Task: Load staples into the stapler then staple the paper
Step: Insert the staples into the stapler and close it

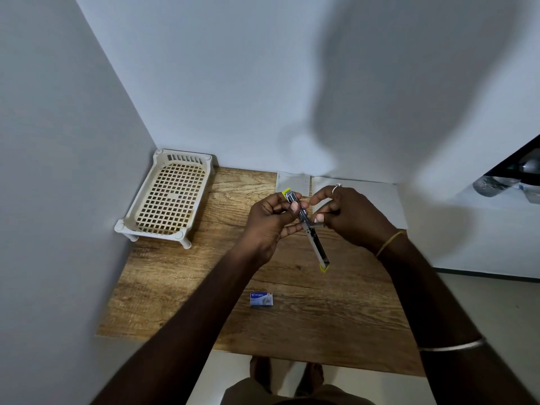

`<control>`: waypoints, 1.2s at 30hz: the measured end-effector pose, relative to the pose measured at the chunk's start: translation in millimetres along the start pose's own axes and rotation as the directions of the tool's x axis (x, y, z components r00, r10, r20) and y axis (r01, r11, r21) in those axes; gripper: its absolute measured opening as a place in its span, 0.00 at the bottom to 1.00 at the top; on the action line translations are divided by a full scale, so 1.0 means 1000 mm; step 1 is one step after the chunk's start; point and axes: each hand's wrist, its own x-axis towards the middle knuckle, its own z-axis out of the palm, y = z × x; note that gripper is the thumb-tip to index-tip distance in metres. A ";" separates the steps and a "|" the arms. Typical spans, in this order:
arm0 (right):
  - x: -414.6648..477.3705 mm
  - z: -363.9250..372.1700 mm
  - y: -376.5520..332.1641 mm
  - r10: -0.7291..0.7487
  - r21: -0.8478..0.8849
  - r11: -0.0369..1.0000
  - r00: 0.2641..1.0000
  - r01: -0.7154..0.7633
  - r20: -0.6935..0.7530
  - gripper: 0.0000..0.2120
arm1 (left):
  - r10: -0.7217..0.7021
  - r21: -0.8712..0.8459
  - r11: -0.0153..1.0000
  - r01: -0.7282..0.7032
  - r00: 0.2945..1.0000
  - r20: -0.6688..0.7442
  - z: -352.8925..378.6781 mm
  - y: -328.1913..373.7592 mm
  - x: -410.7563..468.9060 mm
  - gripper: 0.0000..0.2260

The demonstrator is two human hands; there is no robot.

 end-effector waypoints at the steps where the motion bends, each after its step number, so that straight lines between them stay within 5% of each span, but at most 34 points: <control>1: 0.001 0.000 0.001 0.003 0.010 1.000 1.000 -0.003 0.014 0.11 | 0.000 0.000 1.000 0.000 1.000 0.001 0.000 0.000 0.000 0.06; 13: 0.009 -0.003 -0.008 0.003 0.369 0.928 0.985 0.061 -0.170 0.06 | -0.007 -0.014 1.000 0.007 1.000 -0.006 0.002 0.004 -0.002 0.06; 24: 0.006 0.009 -0.023 -0.062 0.204 0.969 0.938 0.138 -0.341 0.09 | -0.029 -0.069 0.997 0.027 0.999 -0.019 0.003 0.005 -0.003 0.06; 36: 0.006 0.009 -0.023 -0.162 0.020 0.984 0.945 0.175 -0.283 0.09 | -0.033 -0.076 0.997 0.030 0.999 -0.034 0.003 0.005 -0.003 0.05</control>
